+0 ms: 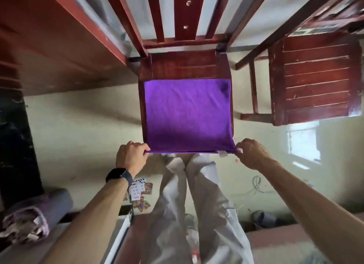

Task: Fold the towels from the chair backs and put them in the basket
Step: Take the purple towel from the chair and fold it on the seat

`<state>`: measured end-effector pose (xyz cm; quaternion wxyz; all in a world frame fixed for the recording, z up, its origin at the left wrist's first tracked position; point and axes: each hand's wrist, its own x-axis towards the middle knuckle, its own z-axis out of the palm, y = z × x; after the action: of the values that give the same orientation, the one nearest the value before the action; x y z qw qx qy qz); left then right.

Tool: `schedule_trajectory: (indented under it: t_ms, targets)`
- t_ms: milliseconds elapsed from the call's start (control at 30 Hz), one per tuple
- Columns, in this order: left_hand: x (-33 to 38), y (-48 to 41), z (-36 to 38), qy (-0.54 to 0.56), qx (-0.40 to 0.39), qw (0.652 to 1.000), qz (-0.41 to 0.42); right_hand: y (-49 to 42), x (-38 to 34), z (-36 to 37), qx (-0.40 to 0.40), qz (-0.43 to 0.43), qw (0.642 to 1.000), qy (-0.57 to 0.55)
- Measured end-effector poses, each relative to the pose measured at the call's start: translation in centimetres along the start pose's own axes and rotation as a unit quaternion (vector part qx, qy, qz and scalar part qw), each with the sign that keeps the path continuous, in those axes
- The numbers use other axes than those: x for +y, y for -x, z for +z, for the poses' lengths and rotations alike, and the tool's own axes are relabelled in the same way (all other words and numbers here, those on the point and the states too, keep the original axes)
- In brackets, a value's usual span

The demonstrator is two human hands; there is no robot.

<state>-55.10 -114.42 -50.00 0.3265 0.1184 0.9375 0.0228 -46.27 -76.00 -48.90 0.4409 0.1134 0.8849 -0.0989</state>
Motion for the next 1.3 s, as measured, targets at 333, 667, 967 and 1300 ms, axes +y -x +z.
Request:
schedule_trajectory:
  t_ms: [333, 667, 967, 1300]
  targets:
    - [-0.9, -9.4, -4.9, 0.592, -0.046, 0.789, -0.160, -6.9, 0.7, -6.2, 0.099, 0.100, 0.816, -0.560]
    - [0.4, -22.8, -2.7, 0.640, 0.093, 0.736, -0.202, -19.3, -2.4, -7.3, 0.246, 0.146, 0.787, -0.547]
    - [0.8, -24.7, -0.9, 0.391, 0.174, 0.881, -0.203, -22.1, -1.9, -6.5, 0.279, 0.167, 0.838, -0.437]
    - [1.4, -24.5, -1.1, 0.381, 0.211, 0.871, -0.228, -22.8, -2.7, -5.5, 0.340, 0.149, 0.848, -0.379]
